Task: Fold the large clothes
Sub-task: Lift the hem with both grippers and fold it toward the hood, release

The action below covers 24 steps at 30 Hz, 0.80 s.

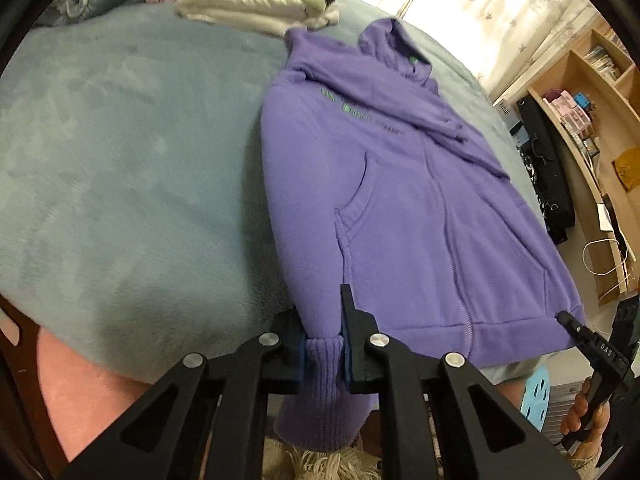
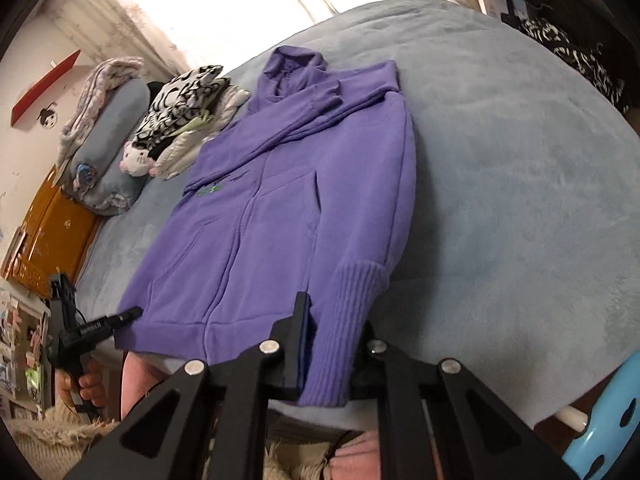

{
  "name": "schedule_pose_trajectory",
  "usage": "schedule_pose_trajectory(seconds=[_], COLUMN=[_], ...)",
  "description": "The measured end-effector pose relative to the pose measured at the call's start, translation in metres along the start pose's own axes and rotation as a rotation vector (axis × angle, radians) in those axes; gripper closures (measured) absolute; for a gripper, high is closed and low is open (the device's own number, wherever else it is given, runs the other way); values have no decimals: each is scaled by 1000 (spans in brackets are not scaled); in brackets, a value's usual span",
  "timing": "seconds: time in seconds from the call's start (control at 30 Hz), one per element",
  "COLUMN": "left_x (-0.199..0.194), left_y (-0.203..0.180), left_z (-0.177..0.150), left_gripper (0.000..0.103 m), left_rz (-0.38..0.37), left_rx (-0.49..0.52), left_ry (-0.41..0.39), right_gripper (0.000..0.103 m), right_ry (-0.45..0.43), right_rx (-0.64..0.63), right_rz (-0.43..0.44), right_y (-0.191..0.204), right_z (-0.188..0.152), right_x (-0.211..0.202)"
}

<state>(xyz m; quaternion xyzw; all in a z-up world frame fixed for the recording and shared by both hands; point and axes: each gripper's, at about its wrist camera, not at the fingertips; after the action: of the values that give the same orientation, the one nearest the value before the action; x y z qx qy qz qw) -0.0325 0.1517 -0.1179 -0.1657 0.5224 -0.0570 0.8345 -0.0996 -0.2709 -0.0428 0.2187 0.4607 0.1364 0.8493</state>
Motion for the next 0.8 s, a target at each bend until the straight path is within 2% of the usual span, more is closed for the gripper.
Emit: schedule_pose_trajectory(seconds=[0.27, 0.4, 0.6, 0.73, 0.8], left_x=[-59, -75, -77, -63, -50], left_y=[6, 2, -9, -19, -26], left_z=[-8, 3, 56, 113, 142], left_gripper=[93, 93, 93, 93, 93], left_rz=[-33, -55, -94, -100, -101], left_rx=[39, 60, 40, 31, 36], left_ry=[-14, -29, -88, -140, -172], right_gripper=[92, 92, 92, 92, 92], right_ry=[19, 2, -46, -90, -118], right_rx=[-48, -41, 49, 111, 142], right_rz=[43, 50, 76, 116, 140], right_y=[27, 30, 20, 10, 5], right_z=[-24, -19, 22, 71, 106], right_x=[-35, -45, -31, -17, -7])
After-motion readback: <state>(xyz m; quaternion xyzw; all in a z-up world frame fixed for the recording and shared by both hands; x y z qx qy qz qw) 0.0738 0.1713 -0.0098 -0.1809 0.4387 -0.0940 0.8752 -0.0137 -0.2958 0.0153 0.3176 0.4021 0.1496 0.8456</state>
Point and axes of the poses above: each gripper's, at about its wrist camera, not at the fingertips, and x roughly the way its jaws point, y to its left, z to its top, and after that the axes turned 7 degrees about z, right-handed
